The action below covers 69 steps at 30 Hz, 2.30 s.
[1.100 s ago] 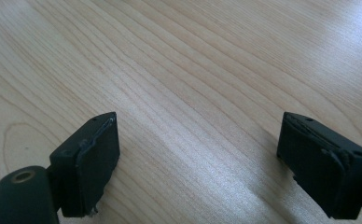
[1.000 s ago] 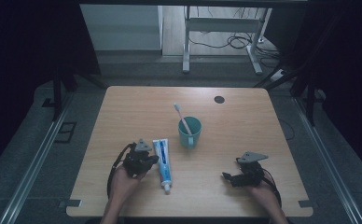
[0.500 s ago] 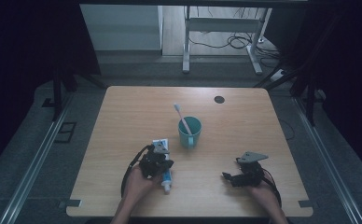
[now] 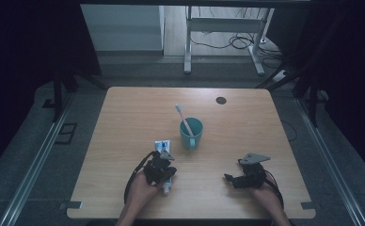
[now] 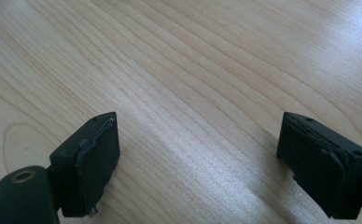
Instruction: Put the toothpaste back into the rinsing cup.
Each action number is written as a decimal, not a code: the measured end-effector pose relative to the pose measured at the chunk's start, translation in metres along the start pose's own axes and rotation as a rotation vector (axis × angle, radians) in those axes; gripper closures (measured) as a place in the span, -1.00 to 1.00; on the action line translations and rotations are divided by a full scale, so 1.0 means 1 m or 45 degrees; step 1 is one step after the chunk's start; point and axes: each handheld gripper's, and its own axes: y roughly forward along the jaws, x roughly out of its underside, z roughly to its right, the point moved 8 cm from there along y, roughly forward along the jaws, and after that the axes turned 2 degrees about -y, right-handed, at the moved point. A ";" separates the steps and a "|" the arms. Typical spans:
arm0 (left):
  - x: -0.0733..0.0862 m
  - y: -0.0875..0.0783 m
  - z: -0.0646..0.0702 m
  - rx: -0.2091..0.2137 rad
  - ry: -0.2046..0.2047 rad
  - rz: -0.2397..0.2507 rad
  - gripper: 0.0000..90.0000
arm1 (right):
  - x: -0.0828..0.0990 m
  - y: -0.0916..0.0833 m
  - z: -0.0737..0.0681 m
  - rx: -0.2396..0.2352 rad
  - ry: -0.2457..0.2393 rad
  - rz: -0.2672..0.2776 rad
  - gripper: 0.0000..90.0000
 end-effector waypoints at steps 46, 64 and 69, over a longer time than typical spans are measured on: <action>0.011 -0.036 -0.050 -0.126 0.001 -0.110 0.36 | 0.000 0.000 0.000 0.000 -0.002 0.001 -0.70; -0.003 -0.013 -0.061 -0.154 0.012 -0.470 -0.22 | 0.000 0.000 0.000 0.000 -0.003 0.001 -0.70; -0.006 -0.007 -0.063 -0.149 0.007 -0.536 -0.23 | 0.000 0.000 0.000 0.000 -0.003 0.001 -0.70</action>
